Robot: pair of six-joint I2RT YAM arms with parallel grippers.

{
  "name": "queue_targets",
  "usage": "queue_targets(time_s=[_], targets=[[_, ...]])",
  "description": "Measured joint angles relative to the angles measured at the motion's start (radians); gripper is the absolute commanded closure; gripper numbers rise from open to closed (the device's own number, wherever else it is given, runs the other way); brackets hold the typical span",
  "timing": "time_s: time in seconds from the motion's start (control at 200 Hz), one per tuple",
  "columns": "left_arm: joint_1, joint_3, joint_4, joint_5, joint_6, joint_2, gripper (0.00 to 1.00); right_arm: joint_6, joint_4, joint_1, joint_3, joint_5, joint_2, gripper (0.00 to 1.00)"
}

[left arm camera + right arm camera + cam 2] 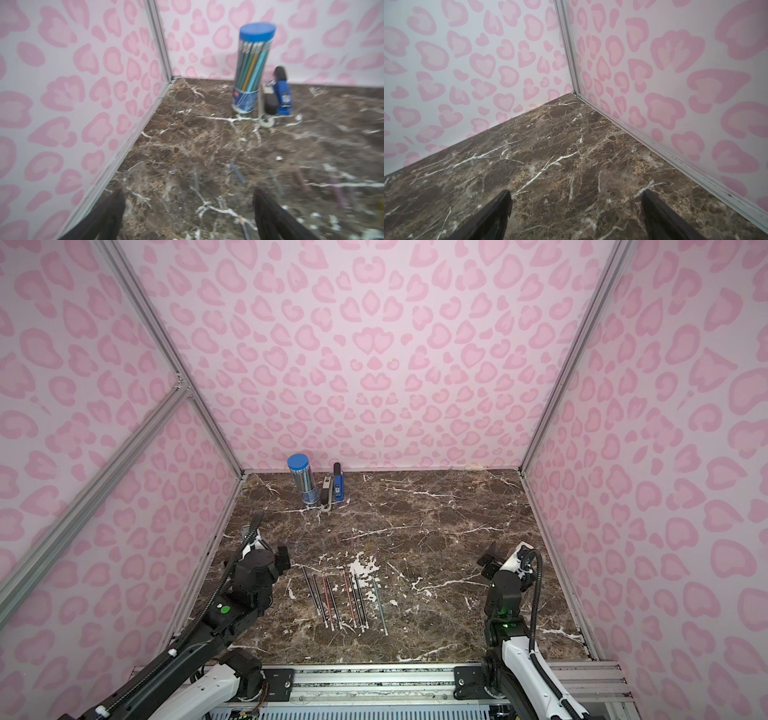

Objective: Remove the protective cover of the pencils
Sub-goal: Reset both arms

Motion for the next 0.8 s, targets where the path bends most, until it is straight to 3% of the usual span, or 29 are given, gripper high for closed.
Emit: queue_targets(time_s=[0.13,0.27,0.55,0.58,0.755,0.8], targets=[[0.146,-0.088,0.129,0.013,0.015,0.072,0.03,-0.061,0.113,-0.005,-0.049,-0.003,0.039,0.02],[0.249,-0.127,0.287,0.083,0.004,0.246,0.02,-0.111,0.264,-0.018,-0.033,-0.021,0.243,0.02],[0.296,-0.146,0.617,0.265,0.089,0.460,0.09,-0.145,0.558,-0.039,0.003,-0.060,0.506,0.02],[0.305,-0.143,0.649,0.294,0.100,0.483,0.00,-0.145,0.598,-0.045,0.003,-0.067,0.541,0.02],[0.350,-0.046,0.785,0.452,0.163,0.650,0.00,-0.153,0.714,-0.066,0.074,-0.140,0.731,0.02],[0.381,-0.039,0.836,0.545,0.177,0.722,0.01,-0.166,0.735,-0.060,0.096,-0.168,0.757,0.01]])
